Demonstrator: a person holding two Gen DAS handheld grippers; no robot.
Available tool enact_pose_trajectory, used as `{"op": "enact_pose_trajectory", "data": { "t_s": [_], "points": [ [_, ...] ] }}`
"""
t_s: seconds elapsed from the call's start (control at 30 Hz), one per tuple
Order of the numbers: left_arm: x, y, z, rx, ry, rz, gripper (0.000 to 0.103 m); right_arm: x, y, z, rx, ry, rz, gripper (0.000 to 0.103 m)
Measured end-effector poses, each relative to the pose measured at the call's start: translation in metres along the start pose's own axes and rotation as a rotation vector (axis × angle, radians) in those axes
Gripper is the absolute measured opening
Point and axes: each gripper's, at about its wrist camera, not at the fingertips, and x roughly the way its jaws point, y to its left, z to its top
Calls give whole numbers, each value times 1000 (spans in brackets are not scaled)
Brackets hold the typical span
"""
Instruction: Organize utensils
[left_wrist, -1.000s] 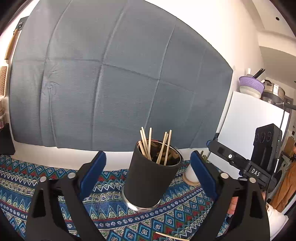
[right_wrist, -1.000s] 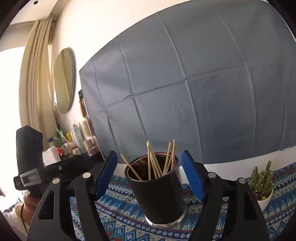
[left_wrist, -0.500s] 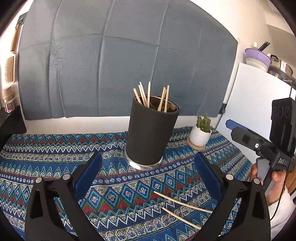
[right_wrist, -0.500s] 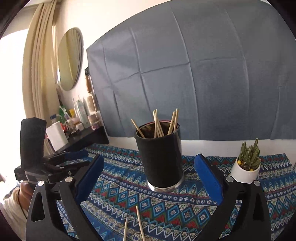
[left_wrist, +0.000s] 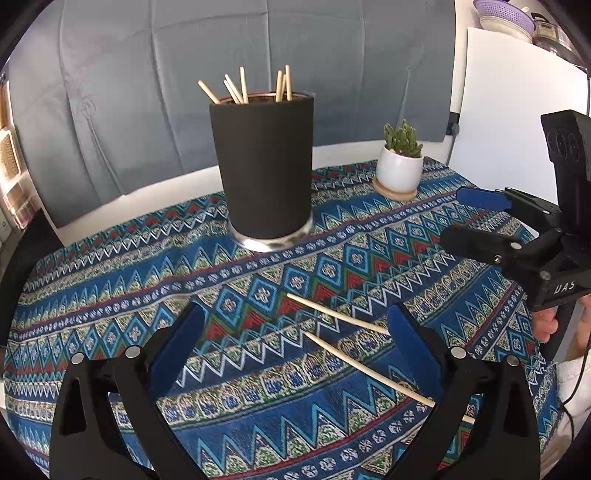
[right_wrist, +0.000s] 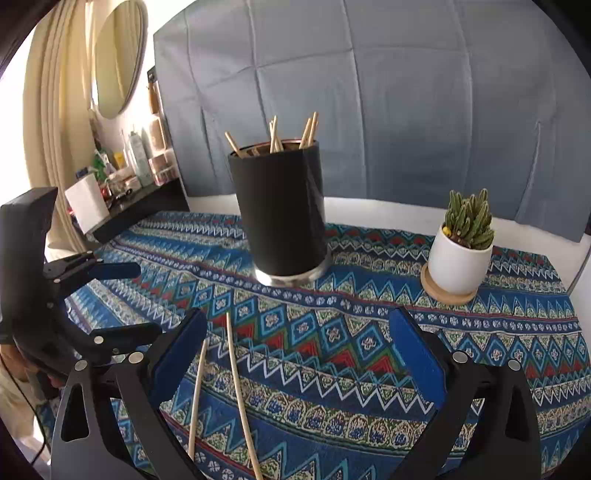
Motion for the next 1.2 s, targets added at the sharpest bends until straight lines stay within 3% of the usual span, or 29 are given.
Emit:
{"op": "enact_pose_trajectory", "data": {
  "t_s": [0.23, 0.4, 0.57, 0.73, 0.9, 1.2],
  "points": [
    [14, -11, -21, -4, 76, 20, 97, 17, 1, -28, -65, 99, -9, 95],
    [28, -9, -32, -38, 143, -13, 97, 27, 2, -40, -79, 149, -34, 95],
    [40, -4, -44, -85, 209, -43, 97, 35, 1, -50, -66, 206, -7, 95],
    [39, -9, -46, -58, 172, -6, 97, 37, 10, -51, -99, 228, 0, 95],
    [42, -9, -47, -72, 176, -23, 97, 44, 14, -53, -124, 266, -30, 95],
    [45, -12, -44, -83, 163, 2, 97, 53, -2, -56, -51, 316, -40, 95]
  ]
}}
